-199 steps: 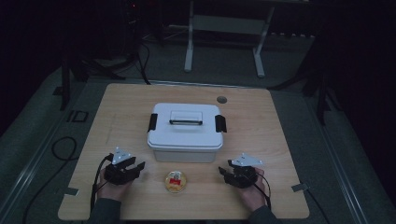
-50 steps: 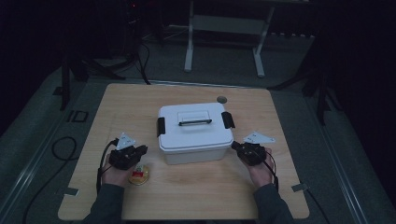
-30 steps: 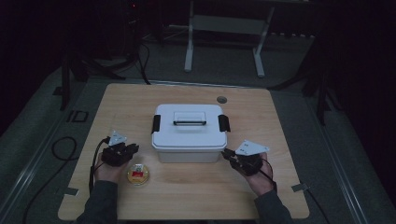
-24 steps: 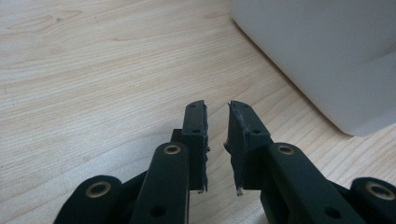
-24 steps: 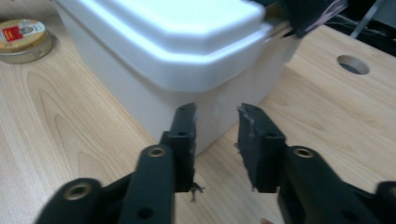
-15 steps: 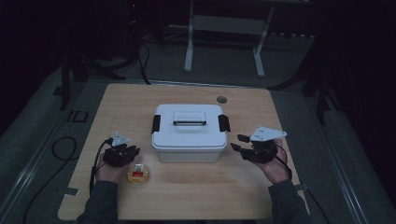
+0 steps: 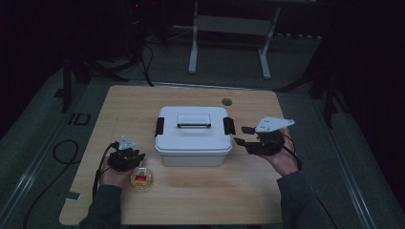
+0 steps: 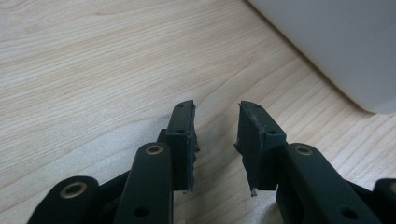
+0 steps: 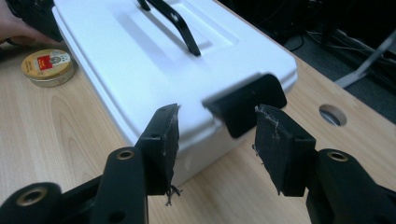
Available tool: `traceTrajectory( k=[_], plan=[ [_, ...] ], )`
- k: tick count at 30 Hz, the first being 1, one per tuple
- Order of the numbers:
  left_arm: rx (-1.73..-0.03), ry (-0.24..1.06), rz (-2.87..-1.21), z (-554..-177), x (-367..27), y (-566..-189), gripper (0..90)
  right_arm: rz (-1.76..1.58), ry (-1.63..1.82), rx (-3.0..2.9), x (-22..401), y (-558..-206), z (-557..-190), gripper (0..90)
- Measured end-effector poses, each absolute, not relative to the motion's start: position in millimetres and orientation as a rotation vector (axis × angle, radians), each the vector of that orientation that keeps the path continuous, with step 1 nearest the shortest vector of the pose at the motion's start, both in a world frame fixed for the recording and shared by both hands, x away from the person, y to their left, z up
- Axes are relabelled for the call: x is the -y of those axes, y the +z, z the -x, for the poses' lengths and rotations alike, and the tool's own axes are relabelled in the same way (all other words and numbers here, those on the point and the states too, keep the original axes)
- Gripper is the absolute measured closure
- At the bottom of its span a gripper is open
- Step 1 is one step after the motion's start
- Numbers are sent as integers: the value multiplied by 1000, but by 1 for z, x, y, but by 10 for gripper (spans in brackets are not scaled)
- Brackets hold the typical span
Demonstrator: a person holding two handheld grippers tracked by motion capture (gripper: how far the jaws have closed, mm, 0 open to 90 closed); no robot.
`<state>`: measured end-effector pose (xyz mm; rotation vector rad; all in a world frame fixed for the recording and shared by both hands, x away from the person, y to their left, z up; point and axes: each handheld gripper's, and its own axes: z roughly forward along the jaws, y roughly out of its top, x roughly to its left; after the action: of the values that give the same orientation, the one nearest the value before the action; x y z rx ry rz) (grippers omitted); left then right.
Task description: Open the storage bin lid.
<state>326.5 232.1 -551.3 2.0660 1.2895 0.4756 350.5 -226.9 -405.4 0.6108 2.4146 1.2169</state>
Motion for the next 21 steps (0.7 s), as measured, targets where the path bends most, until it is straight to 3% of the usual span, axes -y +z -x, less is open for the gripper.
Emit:
traceTrajectory(
  k=[9,21],
  plan=[
    [-1299,469,-2066,-328,-233,-553,655,-510,1132,-2490,205,-388,-366,491],
    [-1290,470,-2057,-329,-233,-554,646,-418,1032,-2597,180,-392,-392,502]
  ],
)
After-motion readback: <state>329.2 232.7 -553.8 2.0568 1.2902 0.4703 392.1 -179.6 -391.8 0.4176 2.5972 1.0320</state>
